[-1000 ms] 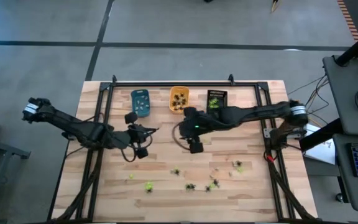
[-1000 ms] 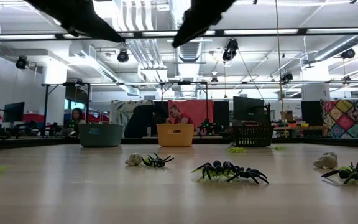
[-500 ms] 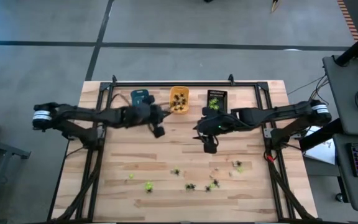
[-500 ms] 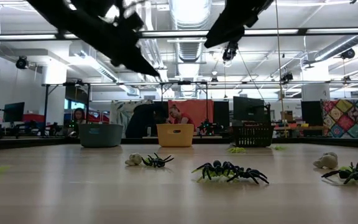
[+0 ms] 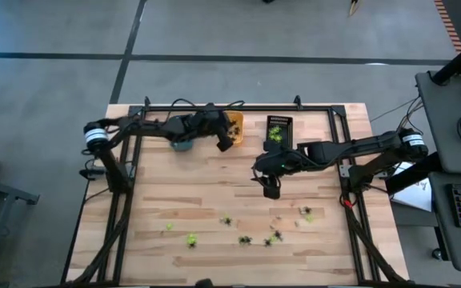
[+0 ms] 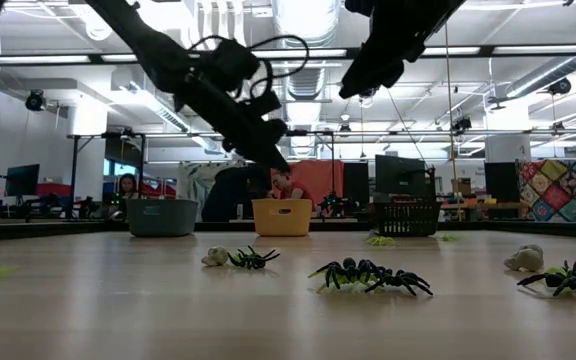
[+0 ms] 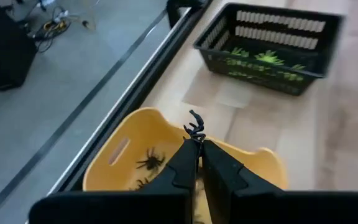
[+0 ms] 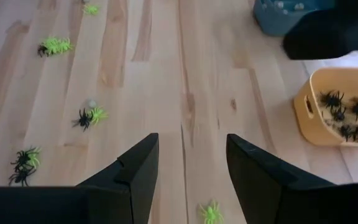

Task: Sort Halloween decoration
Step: Put the black spider into the orange bin, then put the green spider toy into the black bin

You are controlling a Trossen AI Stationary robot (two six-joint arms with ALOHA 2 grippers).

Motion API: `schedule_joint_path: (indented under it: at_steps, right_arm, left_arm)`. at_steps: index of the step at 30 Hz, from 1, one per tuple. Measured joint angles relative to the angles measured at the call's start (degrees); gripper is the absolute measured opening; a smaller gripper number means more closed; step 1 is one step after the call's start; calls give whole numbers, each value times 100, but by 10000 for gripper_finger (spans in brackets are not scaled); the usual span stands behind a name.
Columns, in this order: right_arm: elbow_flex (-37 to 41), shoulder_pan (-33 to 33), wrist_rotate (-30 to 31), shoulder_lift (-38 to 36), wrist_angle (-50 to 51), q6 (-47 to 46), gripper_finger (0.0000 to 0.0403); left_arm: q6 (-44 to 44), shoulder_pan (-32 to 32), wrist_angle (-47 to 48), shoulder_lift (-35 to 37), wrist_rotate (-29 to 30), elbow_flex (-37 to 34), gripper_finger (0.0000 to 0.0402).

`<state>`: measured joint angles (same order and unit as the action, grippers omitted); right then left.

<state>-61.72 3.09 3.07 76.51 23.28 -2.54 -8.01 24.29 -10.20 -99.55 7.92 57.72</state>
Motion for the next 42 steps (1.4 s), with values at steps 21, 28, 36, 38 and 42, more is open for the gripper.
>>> schedule_joint_path:
  at_steps: [21, 28, 36, 38, 42]
  right_arm:
    - [139, 2, 48, 15, -271, -375, 178]
    - [849, 0, 55, 9, -740, -603, 178]
    - [1487, 0, 203, 4, -729, -2212, 178]
    - [1611, 0, 203, 4, -720, -2586, 177]
    - [1792, 0, 140, 2, -680, -3316, 170]
  left_arm:
    - [210, 221, 497, -180, -618, 259, 91]
    - [170, -319, 611, 187, -1637, 257, 79]
    - [-206, -1385, 608, 135, -1273, 253, 77]
    - [-208, -1602, 610, 102, -925, 249, 77]
    - [-198, -1937, 378, -51, -700, 248, 77]
